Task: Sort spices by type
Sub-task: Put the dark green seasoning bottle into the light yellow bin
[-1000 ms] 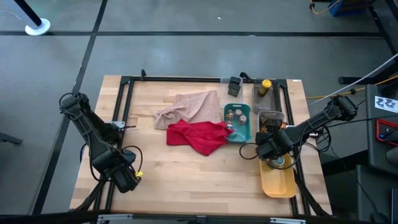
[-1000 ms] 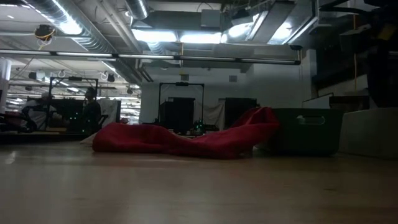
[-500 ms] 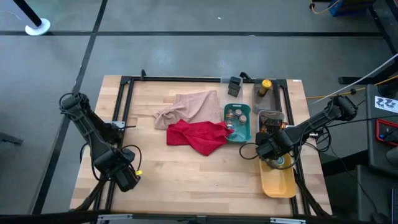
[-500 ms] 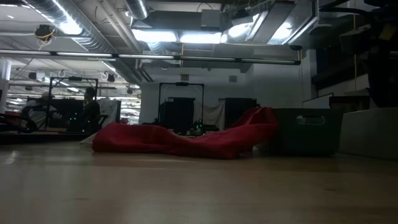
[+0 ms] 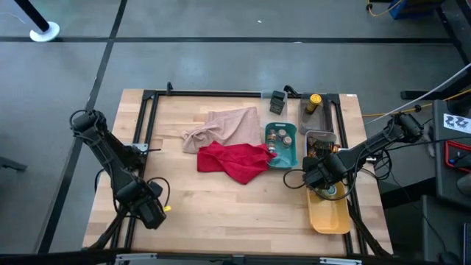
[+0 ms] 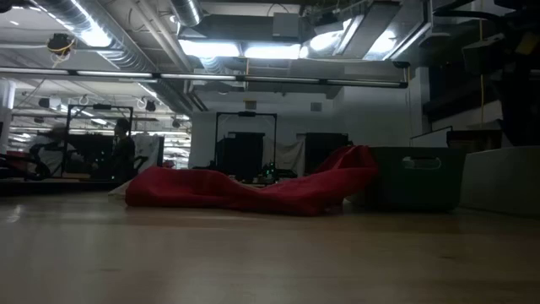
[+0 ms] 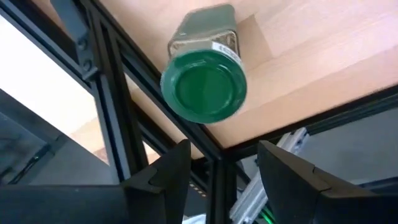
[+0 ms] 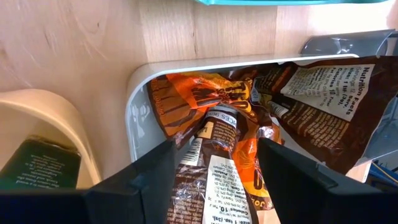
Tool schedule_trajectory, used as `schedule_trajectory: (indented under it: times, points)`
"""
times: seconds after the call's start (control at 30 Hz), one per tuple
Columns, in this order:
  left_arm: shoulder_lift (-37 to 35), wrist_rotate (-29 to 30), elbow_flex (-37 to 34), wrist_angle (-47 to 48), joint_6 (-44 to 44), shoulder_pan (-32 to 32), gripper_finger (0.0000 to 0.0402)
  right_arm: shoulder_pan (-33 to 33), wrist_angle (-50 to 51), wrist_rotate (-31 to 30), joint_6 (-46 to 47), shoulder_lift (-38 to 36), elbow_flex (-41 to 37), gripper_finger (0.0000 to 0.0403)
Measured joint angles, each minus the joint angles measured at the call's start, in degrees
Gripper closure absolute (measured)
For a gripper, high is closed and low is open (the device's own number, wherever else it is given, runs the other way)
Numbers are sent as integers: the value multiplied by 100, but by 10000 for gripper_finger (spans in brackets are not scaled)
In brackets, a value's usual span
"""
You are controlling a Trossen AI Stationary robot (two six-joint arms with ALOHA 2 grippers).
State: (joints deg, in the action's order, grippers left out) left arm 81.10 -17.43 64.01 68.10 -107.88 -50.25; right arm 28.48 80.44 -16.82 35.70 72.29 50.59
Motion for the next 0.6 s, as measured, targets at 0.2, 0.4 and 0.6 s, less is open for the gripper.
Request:
schedule_trajectory:
  times: [0.2, 0.4, 0.6]
  points:
    - [0, 8, 0, 24, 12, -5, 233, 0, 0, 0, -1, 0, 0, 178]
    - [0, -166, 0, 196, -621, 4, 233, -1, 0, 0, -2, 0, 0, 178]
    - [0, -161, 0, 171, -757, 4, 233, -1, 0, 0, 0, 0, 0, 178]
